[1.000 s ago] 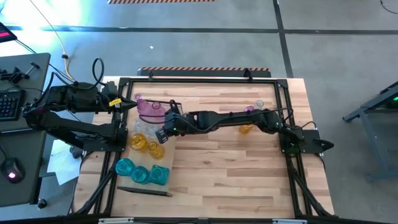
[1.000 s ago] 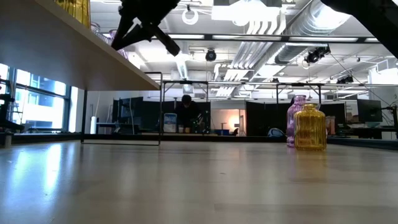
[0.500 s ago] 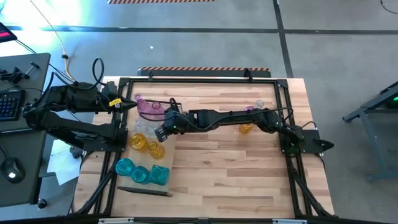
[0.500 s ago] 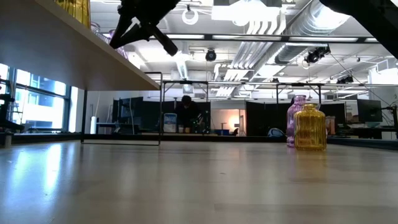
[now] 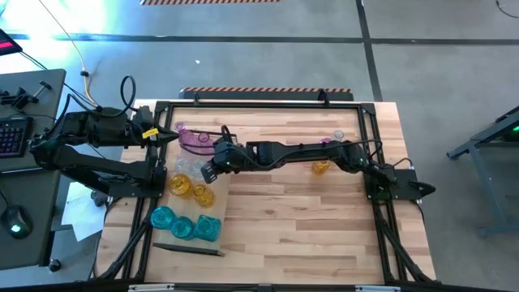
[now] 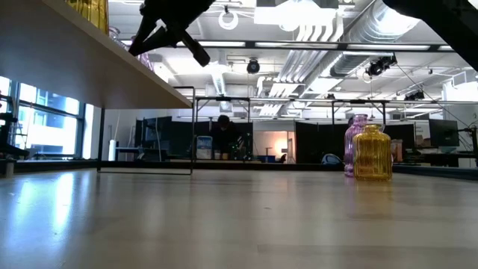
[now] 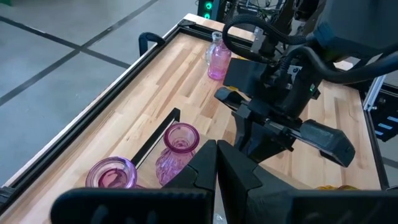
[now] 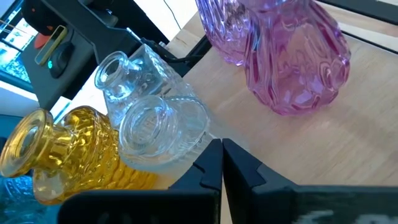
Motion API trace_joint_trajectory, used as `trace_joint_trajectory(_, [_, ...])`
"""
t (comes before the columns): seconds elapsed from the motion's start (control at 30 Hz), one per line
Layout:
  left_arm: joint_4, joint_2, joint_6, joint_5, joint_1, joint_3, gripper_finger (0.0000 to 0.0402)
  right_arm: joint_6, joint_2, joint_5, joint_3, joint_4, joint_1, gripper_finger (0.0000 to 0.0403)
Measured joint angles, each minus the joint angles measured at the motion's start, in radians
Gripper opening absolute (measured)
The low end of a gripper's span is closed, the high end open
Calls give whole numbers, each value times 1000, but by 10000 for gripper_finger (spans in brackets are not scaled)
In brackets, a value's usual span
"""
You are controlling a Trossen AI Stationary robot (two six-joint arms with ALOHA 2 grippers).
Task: Sort vases onto shelf
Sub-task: Put the left transparent flower vase on the shelf, then adjust the violet flower vase on the shelf
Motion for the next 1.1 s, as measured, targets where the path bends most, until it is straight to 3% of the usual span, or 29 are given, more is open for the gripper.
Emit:
trace_joint_trajectory(0.73, [-5, 0, -4, -24, 0, 0, 5, -57, 0, 4, 0, 41, -13, 0])
trace_joint_trajectory(0.87, [-112, -21, -19, -82, 0, 0, 5, -84, -2, 100, 0, 30, -4, 0])
trace_joint_trajectory(1.1, [-285, -132, -108, -166, 0, 0, 5, -84, -4, 169, 0, 16, 21, 0])
